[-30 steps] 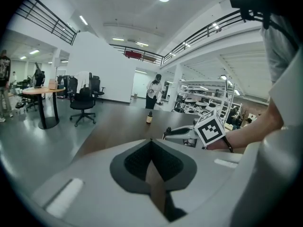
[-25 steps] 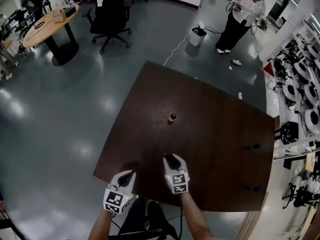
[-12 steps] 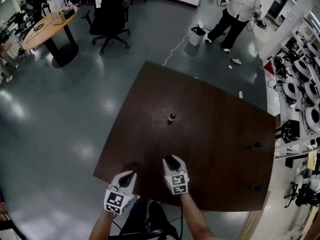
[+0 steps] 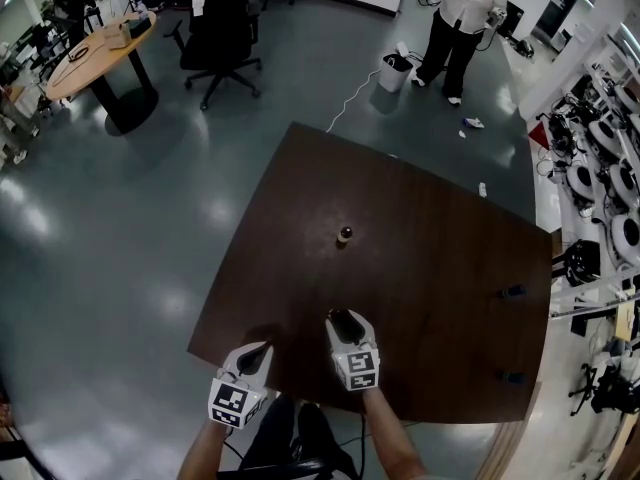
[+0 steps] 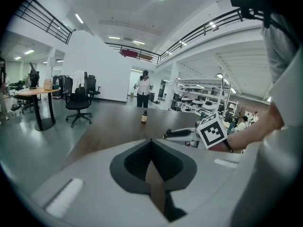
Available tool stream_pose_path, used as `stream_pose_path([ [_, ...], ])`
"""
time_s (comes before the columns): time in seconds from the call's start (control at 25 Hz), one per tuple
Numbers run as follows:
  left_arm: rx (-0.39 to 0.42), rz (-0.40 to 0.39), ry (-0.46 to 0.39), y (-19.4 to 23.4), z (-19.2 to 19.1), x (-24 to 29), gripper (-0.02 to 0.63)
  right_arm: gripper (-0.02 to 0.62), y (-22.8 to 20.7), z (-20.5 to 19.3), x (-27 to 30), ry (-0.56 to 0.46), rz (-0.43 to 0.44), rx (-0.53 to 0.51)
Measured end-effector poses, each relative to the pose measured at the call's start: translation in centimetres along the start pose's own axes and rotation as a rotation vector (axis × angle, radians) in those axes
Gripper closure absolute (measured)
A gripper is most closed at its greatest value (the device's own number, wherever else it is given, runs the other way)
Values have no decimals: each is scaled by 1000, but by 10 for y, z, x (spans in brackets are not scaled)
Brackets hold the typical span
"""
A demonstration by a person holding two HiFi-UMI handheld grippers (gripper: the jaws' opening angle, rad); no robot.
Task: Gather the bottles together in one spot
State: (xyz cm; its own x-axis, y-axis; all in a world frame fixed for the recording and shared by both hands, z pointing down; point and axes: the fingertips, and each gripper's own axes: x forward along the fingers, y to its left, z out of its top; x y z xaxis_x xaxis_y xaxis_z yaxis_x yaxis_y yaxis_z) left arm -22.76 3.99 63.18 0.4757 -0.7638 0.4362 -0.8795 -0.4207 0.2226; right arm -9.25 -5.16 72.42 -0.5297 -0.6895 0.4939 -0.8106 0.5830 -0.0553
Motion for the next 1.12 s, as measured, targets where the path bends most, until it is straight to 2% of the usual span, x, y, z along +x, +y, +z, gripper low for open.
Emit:
stream_pose_path([
  [0.12,6,-5,-3,1,2,-1,606,385,-3,5,-6,-23,-22,24],
  [0.44,23,-28,-8,-5,10,-1,604,388,-3,22,-29,-60,-21,53],
  [0.52,29,-36,-10,-6,13,-2,605,445,3,31,-38,-74,-3,55],
  [0.64,39,-45,-18,-8,18,-1,606,588,12,48,-54,-123,27,68],
  [0.88,54,-66,-43,-15,31,0,606,594,24,75,-82,-178,24,60],
  [1.12,76,-96,-79,-16,59,-2,605,594,19,100,-97,-187,-24,23],
])
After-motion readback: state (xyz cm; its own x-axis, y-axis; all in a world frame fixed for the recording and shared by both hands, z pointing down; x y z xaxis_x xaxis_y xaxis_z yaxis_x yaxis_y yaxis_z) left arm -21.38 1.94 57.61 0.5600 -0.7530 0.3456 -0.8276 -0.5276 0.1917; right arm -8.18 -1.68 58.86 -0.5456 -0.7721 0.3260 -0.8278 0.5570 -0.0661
